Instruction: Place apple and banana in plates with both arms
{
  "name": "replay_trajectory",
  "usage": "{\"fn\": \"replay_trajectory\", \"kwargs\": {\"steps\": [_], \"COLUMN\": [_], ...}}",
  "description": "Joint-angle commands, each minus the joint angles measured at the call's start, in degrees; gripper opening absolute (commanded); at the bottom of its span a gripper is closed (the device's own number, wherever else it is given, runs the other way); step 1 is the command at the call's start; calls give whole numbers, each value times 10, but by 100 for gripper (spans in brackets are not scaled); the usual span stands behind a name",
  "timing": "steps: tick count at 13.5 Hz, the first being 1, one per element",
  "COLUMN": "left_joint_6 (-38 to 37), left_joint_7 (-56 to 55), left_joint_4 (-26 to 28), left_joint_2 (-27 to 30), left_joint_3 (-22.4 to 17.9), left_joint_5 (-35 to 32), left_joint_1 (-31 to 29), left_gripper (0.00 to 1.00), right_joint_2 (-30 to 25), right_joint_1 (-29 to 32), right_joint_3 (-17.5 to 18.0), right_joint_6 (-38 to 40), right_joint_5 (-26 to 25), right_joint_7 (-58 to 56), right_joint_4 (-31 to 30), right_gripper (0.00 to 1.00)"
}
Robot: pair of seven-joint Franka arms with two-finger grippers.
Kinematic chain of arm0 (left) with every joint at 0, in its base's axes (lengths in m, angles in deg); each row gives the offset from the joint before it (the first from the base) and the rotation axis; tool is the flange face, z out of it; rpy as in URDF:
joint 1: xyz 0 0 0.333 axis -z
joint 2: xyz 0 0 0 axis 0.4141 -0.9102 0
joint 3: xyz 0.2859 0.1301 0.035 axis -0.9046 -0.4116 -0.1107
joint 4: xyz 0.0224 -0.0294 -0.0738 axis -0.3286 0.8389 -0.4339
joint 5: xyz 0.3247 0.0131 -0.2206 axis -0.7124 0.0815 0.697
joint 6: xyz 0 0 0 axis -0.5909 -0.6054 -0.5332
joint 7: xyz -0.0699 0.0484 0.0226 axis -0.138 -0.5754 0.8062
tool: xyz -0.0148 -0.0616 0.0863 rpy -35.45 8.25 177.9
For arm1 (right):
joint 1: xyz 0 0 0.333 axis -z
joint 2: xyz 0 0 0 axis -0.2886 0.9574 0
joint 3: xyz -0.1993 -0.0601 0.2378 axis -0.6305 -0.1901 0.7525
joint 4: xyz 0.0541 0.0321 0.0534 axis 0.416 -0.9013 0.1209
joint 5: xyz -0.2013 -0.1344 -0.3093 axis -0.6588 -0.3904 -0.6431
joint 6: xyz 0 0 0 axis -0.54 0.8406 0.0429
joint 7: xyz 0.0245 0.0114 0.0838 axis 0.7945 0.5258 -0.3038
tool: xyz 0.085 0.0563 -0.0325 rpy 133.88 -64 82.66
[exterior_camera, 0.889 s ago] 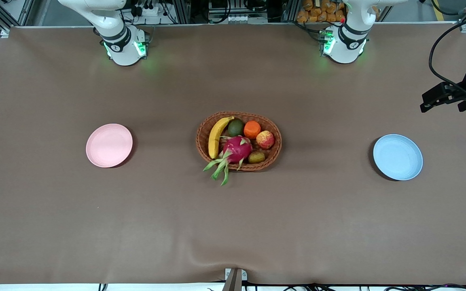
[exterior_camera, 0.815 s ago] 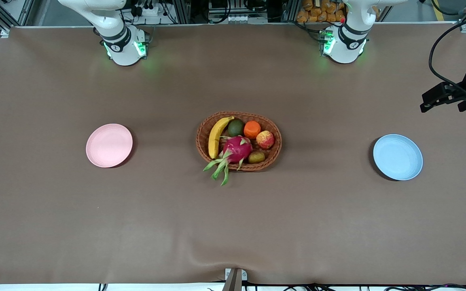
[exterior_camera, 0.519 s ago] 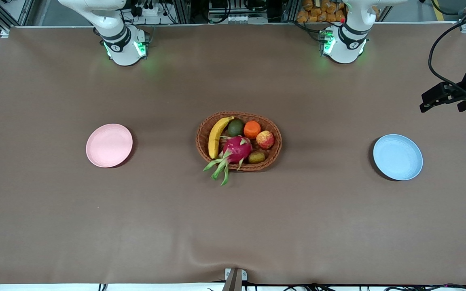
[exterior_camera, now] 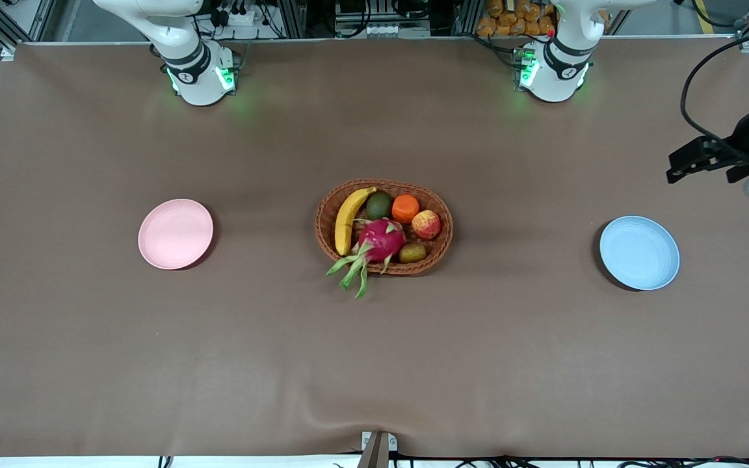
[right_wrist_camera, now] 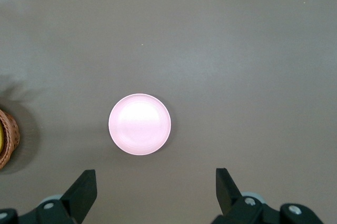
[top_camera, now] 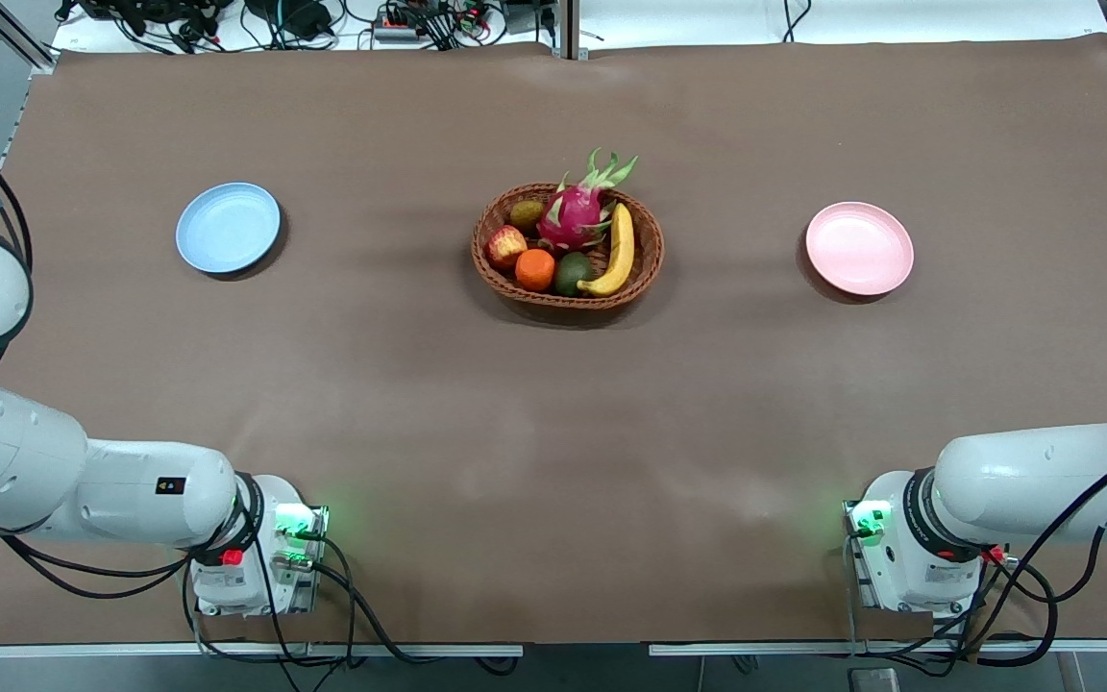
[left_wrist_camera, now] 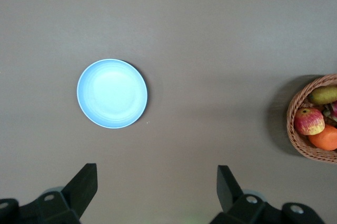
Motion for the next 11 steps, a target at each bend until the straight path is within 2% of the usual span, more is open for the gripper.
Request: {"fn": "replay_trajectory", "kwargs": {"steps": [1,6,11], "left_joint_6": [0,30,51], "left_joint_7": [0,-17,-139], "left_joint_4": [-6,-7,-8], "left_joint_2": [-27,-85,-125], "left_joint_3": [-1,-1,-1], "left_joint_5": [9,21,55], "left_joint_1": [28,72,116], "left_gripper": [100,100,100], "right_joint_2": [6,6,6], "right_joint_1": [15,15,15], "right_joint_3": [7,7,4], "right_joint_6": [9,9,9], "right_joint_5": [8,7,7], "right_joint_7": [-9,-9,-9], "right_joint_4": [13,13,13], "right_gripper": [100,100,100]}}
